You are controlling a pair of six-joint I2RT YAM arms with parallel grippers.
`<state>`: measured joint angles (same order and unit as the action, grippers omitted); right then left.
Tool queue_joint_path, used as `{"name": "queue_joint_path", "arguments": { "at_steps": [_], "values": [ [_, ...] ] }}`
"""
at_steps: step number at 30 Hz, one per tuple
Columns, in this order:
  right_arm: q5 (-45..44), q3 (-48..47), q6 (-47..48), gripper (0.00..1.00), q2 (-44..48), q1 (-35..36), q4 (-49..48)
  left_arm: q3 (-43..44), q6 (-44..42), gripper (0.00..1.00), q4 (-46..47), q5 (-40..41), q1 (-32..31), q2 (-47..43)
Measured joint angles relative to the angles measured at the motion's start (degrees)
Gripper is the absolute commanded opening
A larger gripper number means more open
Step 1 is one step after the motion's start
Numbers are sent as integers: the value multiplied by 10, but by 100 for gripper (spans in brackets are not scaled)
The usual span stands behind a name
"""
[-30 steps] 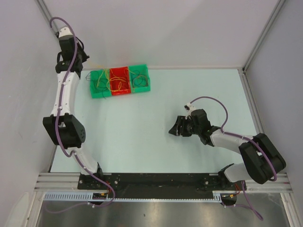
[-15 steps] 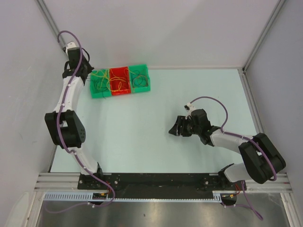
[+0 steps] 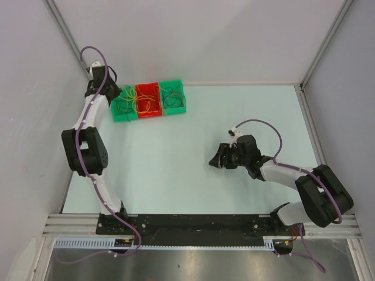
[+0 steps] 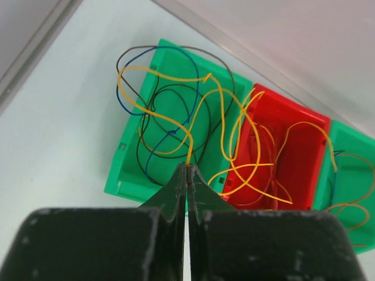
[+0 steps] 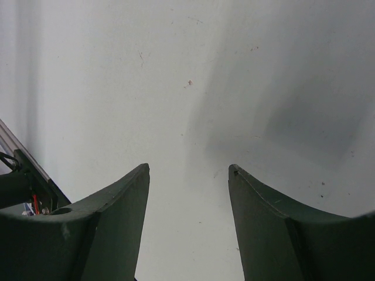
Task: Untangle the cables
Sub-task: Place the cable in the bin.
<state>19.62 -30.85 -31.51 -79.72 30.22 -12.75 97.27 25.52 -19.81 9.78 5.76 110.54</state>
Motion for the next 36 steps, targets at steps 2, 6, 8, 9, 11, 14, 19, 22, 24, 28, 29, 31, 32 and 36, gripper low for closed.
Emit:
{"name": "queue_joint_path", "arguments": {
  "at_steps": [2,6,8,9,11,14,19,22,24,28,29,31,32,36],
  "values": [
    [0,0,0,61,0,0,0,0,0,0,-1,-1,0,15],
    [4,0,0,61,-1,-1,0,5,5,0,-5,-11,0,48],
    [5,0,0,61,-3,-1,0,6,11,0,-5,-18,0,63],
    [5,0,0,61,-4,-2,0,6,14,0,-4,-23,0,68],
    [7,0,0,61,-4,-2,0,9,18,0,-4,-33,0,81],
    [8,0,0,61,-4,-3,0,19,26,0,-2,-44,0,98],
    [9,0,0,61,-4,-3,-1,37,35,0,2,-62,0,124],
    [9,0,0,61,-4,-4,-1,38,46,0,15,-87,2,136],
    [9,0,0,61,-4,-4,-2,37,54,0,29,-115,5,146],
    [10,0,0,61,-4,-5,-4,24,71,0,61,-164,12,156],
    [10,0,0,61,-4,-5,-5,19,75,0,70,-174,13,158],
    [11,0,0,61,-4,-6,-5,14,80,2,78,-186,15,161],
    [12,0,0,61,-4,-6,-5,14,80,2,79,-190,16,161],
    [13,0,0,61,-4,-6,-5,10,87,5,83,-194,20,162]
  ]
}}
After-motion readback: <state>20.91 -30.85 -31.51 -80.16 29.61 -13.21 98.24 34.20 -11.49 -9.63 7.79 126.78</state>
